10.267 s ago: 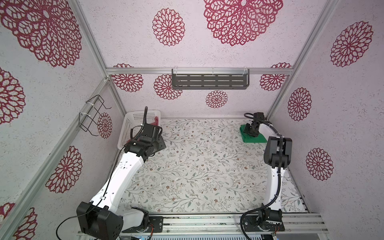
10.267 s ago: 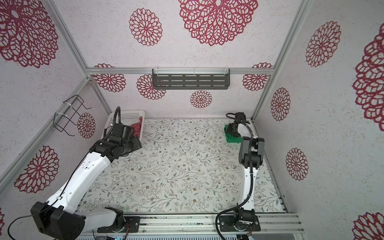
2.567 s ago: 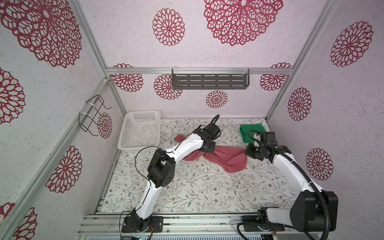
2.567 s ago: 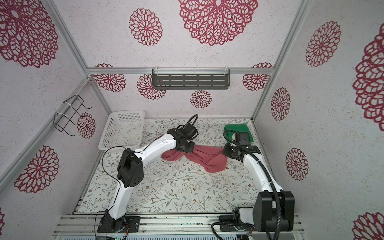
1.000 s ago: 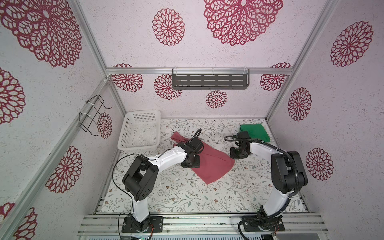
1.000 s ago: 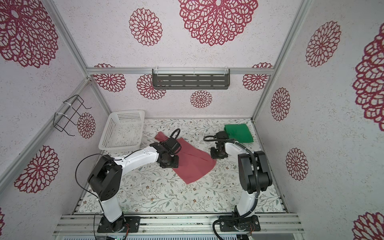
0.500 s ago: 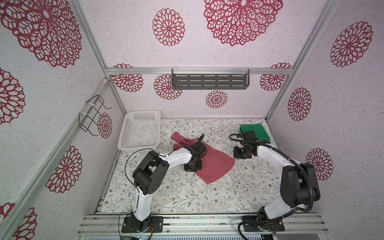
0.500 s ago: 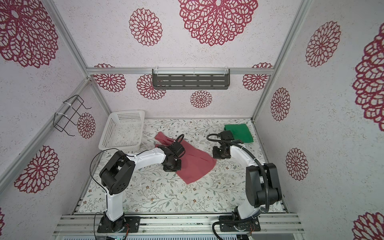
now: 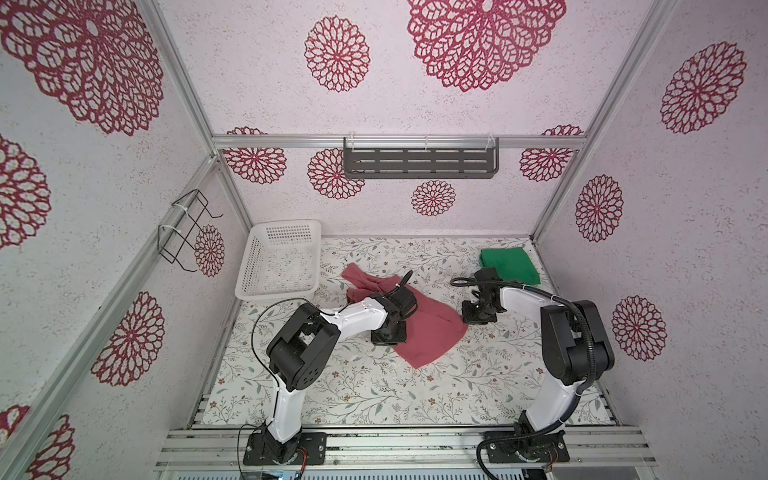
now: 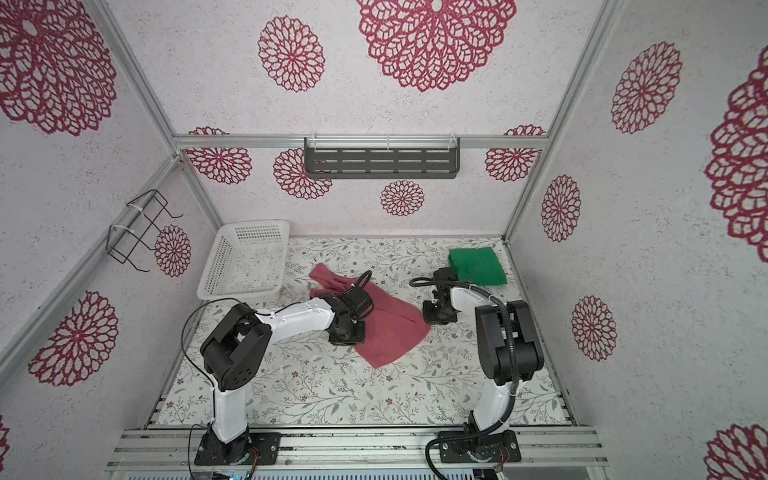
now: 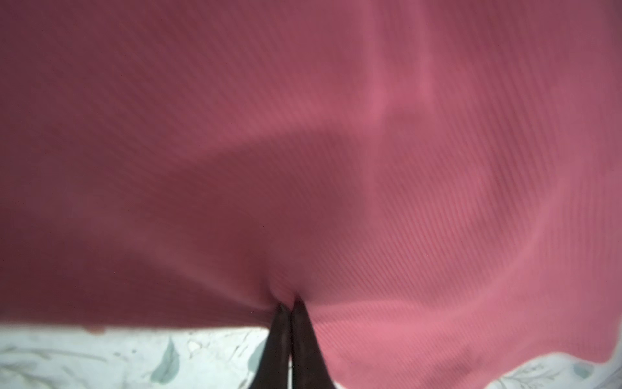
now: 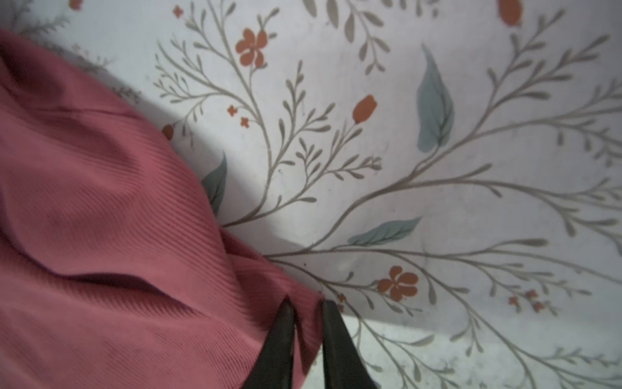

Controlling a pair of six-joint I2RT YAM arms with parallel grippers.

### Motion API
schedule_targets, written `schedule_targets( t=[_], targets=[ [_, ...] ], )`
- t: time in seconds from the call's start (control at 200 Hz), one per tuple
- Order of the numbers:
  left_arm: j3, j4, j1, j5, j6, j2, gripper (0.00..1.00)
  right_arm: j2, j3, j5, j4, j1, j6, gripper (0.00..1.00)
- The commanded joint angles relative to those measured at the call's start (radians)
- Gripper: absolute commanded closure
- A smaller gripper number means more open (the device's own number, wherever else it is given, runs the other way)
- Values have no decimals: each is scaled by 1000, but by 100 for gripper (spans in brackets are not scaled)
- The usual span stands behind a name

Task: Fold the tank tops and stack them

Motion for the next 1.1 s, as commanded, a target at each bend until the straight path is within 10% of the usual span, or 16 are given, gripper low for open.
schedule_targets(
  t=[0.0,0.42,0.766,0.906,1.096],
  targets=[
    [-17,-37,-17,1,-12,-62,100,-72,-2,-2,-18,-3,40,100],
    [-40,-348,4,-105,-1,-385,100,-477,-301,-209,-106,154,385,100],
    [532,-483,-52,-26,252,112,100,-411,-400,-101,98,-45,423,100],
    [674,-513,-97,-33,275,198,46,-346,-398,-109,168,-67,429,100],
    [461,-441,-103,-48,175,17,27,-291,-376,-113,187,-78,403,100]
  ],
)
